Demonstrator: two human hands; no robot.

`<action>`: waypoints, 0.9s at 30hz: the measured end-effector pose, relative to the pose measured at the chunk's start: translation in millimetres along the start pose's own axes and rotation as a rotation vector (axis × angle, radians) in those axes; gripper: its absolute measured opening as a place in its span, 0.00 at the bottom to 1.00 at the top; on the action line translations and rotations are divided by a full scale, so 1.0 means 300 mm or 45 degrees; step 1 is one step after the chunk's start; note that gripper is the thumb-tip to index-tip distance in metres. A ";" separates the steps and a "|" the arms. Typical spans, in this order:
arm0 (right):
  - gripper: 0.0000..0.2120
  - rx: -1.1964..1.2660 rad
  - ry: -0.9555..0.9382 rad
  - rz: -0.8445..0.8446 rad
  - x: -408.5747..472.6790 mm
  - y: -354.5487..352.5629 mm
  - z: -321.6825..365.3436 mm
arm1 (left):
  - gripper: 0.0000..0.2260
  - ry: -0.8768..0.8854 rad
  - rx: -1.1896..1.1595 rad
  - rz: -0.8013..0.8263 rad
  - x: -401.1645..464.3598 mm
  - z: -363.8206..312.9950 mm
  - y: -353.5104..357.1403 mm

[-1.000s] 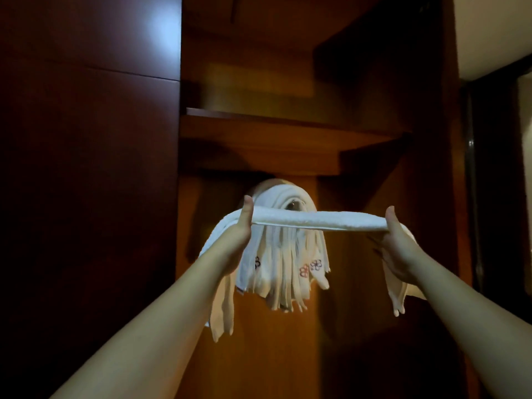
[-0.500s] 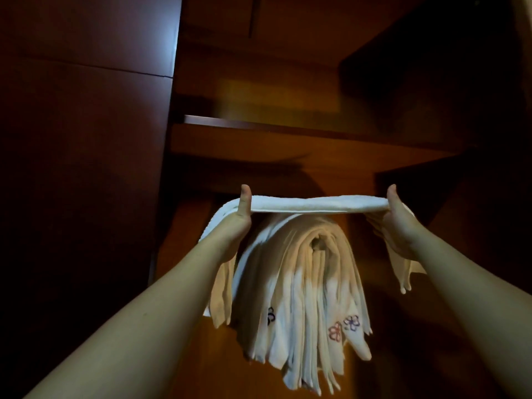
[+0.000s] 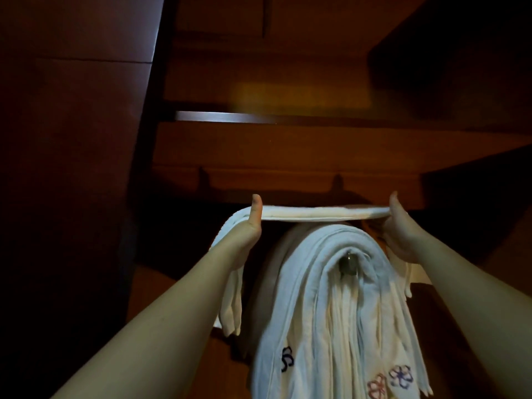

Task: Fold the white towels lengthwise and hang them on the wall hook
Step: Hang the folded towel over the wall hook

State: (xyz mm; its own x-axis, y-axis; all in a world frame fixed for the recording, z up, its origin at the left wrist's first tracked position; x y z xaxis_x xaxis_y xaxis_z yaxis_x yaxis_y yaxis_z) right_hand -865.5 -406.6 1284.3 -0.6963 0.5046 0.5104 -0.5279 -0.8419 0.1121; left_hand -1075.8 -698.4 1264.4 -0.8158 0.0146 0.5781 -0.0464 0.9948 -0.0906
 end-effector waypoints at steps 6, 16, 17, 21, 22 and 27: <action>0.42 0.075 -0.053 -0.001 0.066 -0.003 -0.015 | 0.31 0.154 0.102 -0.034 0.061 -0.065 0.005; 0.45 0.167 -0.023 -0.129 0.136 -0.100 -0.070 | 0.31 0.107 0.120 0.150 0.089 -0.073 0.135; 0.45 0.188 -0.015 -0.151 0.146 -0.113 -0.072 | 0.34 0.098 0.102 0.182 0.089 -0.082 0.156; 0.37 0.231 -0.041 -0.269 0.189 -0.128 -0.085 | 0.64 -0.059 -0.191 0.408 0.064 -0.092 0.221; 0.36 0.223 -0.039 -0.274 0.198 -0.114 -0.092 | 0.68 -0.119 -0.244 0.454 0.059 -0.087 0.219; 0.30 0.060 -0.142 -0.474 0.241 -0.071 -0.087 | 0.48 -0.254 -0.444 0.424 0.100 -0.038 0.164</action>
State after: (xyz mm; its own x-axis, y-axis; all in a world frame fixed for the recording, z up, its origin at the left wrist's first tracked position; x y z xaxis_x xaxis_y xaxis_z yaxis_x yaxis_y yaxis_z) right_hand -917.3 -347.2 1296.6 -0.4031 0.7554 0.5166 -0.7096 -0.6145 0.3448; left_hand -1095.9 -647.8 1286.5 -0.8493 0.3499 0.3952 0.4010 0.9146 0.0519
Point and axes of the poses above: each hand's wrist, its own x-axis towards the middle knuckle, its own y-axis out of the palm, z = x × y, the point moved 7 cm from there along x, towards the middle knuckle, and after that the axes turned 8 degrees about x, right-handed, at the moved point
